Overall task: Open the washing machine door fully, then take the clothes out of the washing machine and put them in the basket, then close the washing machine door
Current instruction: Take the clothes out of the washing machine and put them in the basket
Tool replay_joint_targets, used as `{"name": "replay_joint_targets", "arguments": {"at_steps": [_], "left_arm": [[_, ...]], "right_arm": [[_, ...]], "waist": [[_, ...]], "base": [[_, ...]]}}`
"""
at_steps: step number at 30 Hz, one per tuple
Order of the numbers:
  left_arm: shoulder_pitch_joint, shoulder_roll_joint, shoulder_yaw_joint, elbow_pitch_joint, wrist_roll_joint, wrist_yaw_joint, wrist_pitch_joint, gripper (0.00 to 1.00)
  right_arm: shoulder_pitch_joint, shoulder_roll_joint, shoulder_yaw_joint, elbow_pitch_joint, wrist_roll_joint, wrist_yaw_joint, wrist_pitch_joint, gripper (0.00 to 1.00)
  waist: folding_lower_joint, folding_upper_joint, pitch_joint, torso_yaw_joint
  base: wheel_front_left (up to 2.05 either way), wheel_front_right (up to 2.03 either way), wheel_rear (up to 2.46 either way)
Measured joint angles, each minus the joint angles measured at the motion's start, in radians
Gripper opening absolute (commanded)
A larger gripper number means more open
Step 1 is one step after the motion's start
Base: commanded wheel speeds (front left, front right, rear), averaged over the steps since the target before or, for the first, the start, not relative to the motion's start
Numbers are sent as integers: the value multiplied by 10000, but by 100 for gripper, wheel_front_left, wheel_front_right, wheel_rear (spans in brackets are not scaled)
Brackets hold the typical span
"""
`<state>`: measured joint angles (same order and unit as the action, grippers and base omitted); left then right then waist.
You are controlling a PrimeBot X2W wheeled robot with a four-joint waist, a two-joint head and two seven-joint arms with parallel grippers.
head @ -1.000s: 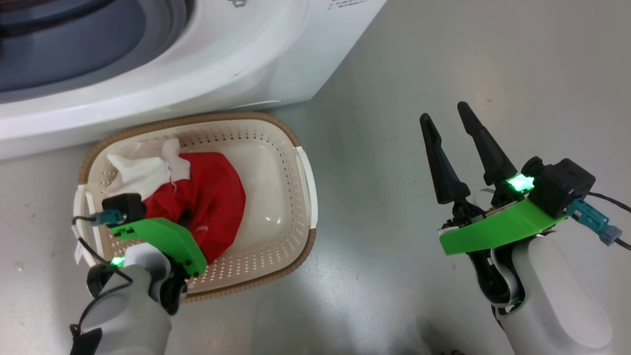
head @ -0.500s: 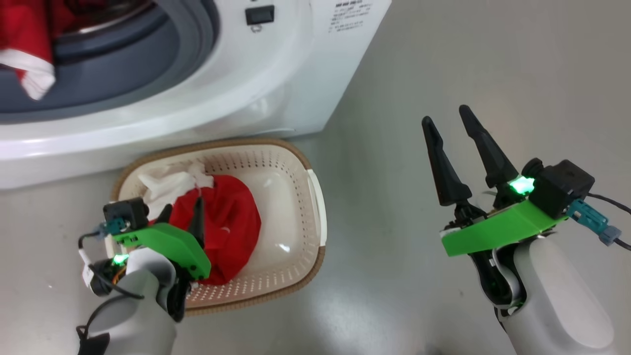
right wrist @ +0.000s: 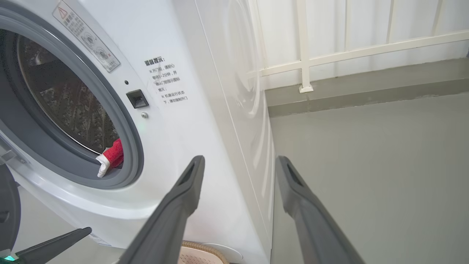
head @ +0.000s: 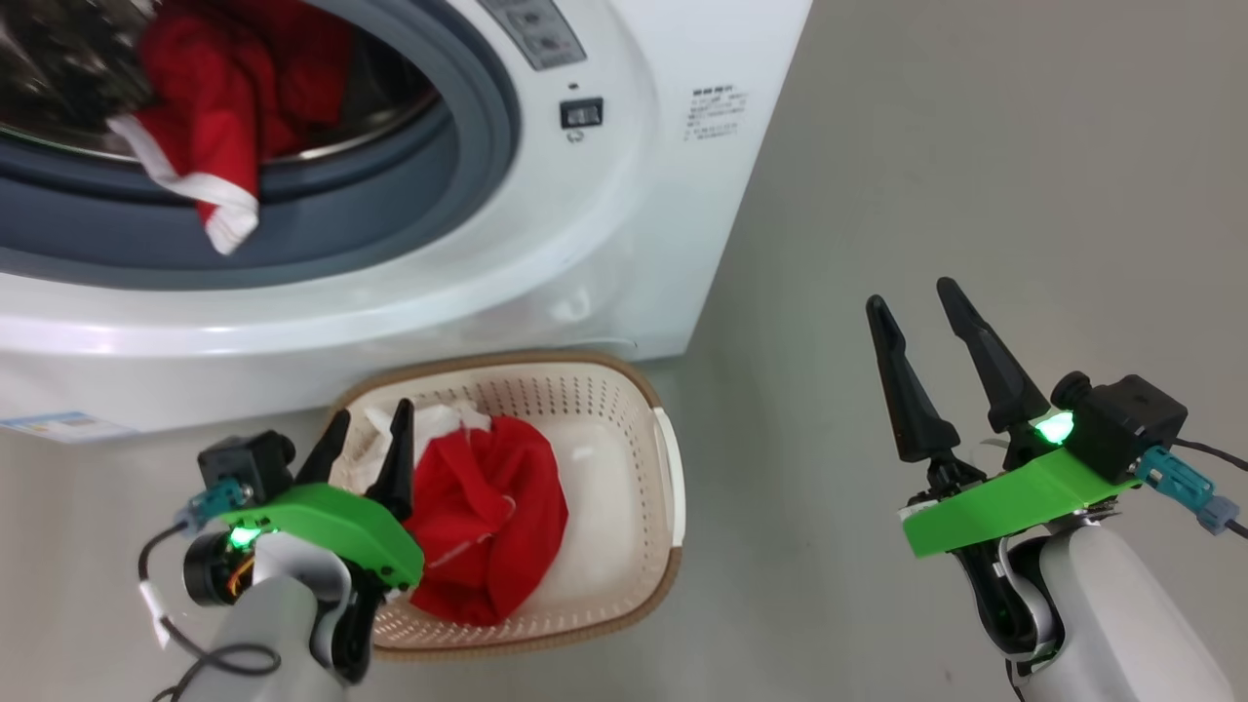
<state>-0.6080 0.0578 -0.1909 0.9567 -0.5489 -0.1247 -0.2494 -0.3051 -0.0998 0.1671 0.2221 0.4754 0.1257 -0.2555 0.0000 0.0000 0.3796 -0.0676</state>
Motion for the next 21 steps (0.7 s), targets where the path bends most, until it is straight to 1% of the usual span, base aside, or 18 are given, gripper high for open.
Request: {"name": "replay_joint_targets", "arguments": {"at_steps": [4,14,21], "left_arm": [[749,35,297,-1262,454,38,-2,100],[3058,48,1360,-5191,1544,56,-4,100],[4273,-69,1856,-6918,2332,142,-4,100]], "right_arm": [[180,-42,-40,10,46,0,0,100],[973,-128,-215,-29,69,0,0,100],[1349,-257,-612,-391,69,0,0,100]], "waist": [[0,0,-497,164],[0,0,-1751,440],[0,0,-2478,561]], "base": [[0,0,0],[0,0,0],[0,0,0]]}}
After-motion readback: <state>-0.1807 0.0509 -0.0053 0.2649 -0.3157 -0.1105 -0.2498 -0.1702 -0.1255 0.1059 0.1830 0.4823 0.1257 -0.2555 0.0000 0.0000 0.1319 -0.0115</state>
